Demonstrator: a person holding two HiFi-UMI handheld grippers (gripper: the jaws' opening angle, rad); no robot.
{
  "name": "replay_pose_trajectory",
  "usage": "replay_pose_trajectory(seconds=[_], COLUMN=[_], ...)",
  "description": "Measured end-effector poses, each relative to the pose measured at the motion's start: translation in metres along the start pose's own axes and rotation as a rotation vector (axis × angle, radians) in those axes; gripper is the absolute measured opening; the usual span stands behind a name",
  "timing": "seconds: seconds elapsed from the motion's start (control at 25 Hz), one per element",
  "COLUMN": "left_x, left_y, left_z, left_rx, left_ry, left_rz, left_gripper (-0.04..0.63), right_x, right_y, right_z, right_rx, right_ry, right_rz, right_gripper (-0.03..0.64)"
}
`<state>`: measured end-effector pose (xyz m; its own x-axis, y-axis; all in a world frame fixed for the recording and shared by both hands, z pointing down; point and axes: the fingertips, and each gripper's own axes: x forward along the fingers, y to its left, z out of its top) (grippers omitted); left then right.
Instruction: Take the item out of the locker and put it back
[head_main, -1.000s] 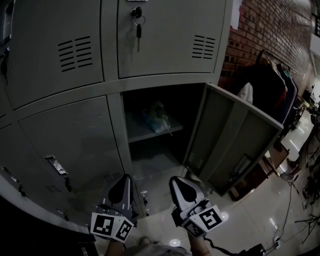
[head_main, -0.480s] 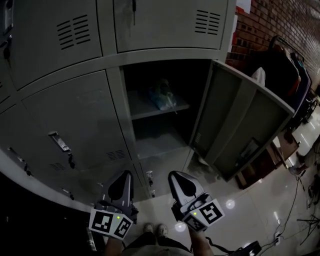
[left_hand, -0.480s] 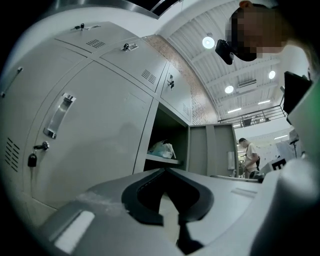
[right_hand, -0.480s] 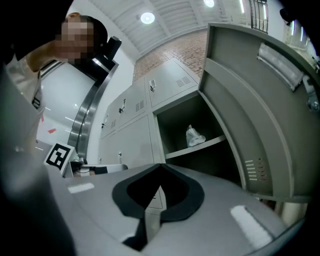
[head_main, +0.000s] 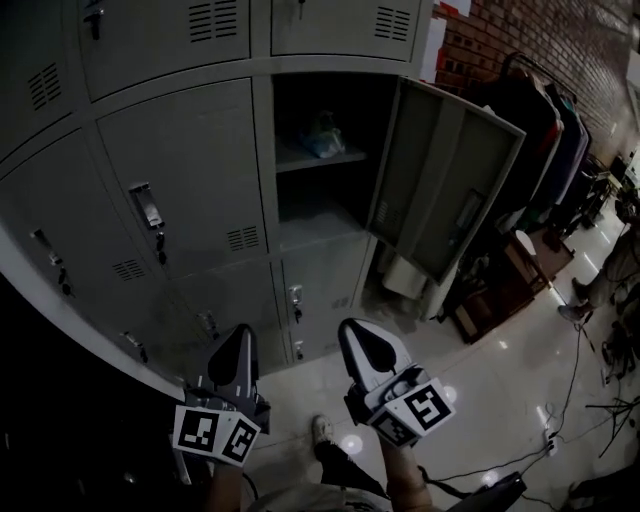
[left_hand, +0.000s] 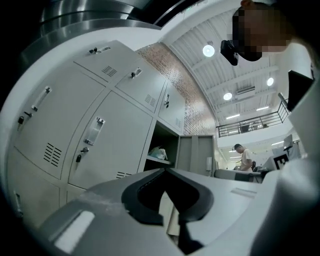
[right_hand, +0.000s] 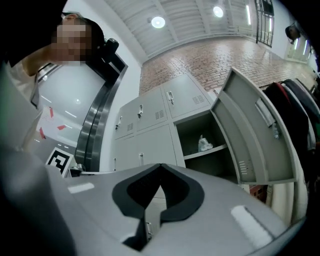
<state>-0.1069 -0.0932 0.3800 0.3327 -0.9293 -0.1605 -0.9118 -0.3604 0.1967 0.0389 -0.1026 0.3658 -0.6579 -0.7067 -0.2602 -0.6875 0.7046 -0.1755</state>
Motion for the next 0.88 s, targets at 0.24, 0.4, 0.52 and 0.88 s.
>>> replay_pose_trajectory(seconds=[0.24, 0.4, 0.52, 0.88], left_x=[-0.134, -0.196, -0.222, -0.254], left_y=[-0.045, -0.066, -0.071, -0.101], left_z=[0.014, 0.043, 0.064, 0.079], left_rx=[0.0, 0.015, 0.012, -0.006], left_ry=[-0.006, -0.025, -0.049, -0.093], left_rz=[-0.047, -0.07, -0.073, -0.1], left_gripper=[0.005, 0.005, 0.005, 0.005], right_x=[-0.081, -0.117, -0.129, -0.159], right_y=[0.123, 0.182, 0.212, 0.252], right_z=[0.003, 0.022, 0.037, 0.055], right_rx=[-0.022, -0.044, -0.052, -0.088], right_ry=[0.005, -0.011, -0.028, -0.033], right_rz=[0.015, 0.007, 0.007, 0.047], right_gripper=[0.003, 0.003, 0.003, 0.003])
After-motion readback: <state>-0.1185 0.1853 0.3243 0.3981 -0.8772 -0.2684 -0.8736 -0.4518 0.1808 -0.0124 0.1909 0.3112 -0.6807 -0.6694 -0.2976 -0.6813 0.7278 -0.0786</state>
